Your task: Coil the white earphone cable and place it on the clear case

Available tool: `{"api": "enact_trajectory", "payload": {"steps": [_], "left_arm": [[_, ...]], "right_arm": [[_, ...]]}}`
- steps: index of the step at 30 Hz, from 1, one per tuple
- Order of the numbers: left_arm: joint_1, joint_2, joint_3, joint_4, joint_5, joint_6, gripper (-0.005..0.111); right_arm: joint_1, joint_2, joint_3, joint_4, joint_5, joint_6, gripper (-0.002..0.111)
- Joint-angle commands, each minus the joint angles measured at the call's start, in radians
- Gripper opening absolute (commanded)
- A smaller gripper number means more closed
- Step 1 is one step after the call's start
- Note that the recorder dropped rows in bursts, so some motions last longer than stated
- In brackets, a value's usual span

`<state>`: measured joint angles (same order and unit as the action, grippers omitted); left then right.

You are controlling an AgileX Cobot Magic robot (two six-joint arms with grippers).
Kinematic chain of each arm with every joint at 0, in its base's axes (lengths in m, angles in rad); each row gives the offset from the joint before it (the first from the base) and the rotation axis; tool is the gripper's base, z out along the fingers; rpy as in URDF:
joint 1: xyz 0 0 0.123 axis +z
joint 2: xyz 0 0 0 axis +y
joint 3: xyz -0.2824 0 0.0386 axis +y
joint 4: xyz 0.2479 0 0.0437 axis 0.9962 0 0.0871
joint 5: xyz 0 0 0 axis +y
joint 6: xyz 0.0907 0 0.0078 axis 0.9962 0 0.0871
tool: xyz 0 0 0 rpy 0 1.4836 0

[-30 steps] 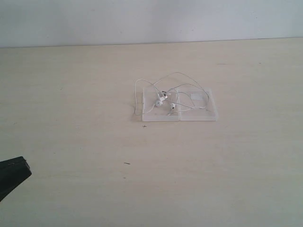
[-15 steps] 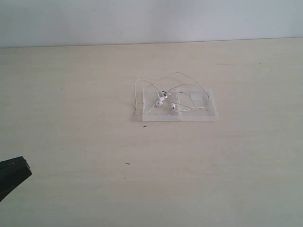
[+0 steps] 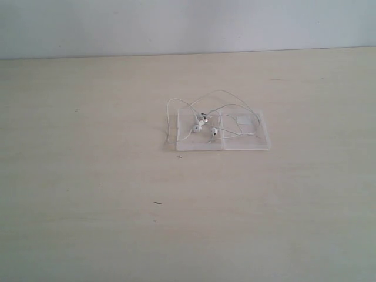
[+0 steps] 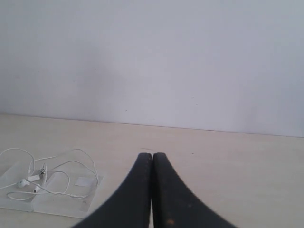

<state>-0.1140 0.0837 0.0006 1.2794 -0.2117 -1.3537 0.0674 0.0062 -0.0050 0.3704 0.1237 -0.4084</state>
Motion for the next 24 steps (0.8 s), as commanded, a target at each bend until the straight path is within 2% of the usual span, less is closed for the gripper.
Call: {"api": "enact_trajectory", "payload": {"steps": [1, 9, 14, 15, 17, 20, 22, 24], "left_arm": [[0.004, -0.084, -0.001, 0.015, 0.115, -0.023, 0.000], [0.004, -0.084, -0.001, 0.013, 0.135, -0.145, 0.000], [0.004, -0.084, -0.001, -0.029, 0.139, -0.122, 0.000], [0.004, -0.084, -0.001, -0.094, 0.147, -0.050, 0.000], [0.004, -0.084, -0.001, -0.303, 0.176, 0.212, 0.000], [0.005, -0.084, -0.001, -0.793, 0.238, 0.723, 0.000], [0.011, -0.084, -0.001, -1.062, 0.257, 1.041, 0.000], [0.016, -0.084, -0.001, -1.193, 0.278, 1.208, 0.000]], "right_arm": [[-0.003, -0.006, 0.005, -0.001, 0.000, -0.005, 0.000], [-0.003, -0.006, 0.005, -0.001, 0.000, -0.005, 0.000], [-0.003, -0.006, 0.005, -0.001, 0.000, -0.005, 0.000], [-0.003, -0.006, 0.005, -0.001, 0.000, -0.005, 0.000], [-0.003, -0.006, 0.005, -0.001, 0.000, -0.005, 0.000], [-0.003, -0.006, 0.005, -0.001, 0.000, -0.005, 0.000], [-0.003, -0.006, 0.005, -0.001, 0.000, -0.005, 0.000], [-0.003, -0.006, 0.005, -0.001, 0.000, -0.005, 0.000]]}}
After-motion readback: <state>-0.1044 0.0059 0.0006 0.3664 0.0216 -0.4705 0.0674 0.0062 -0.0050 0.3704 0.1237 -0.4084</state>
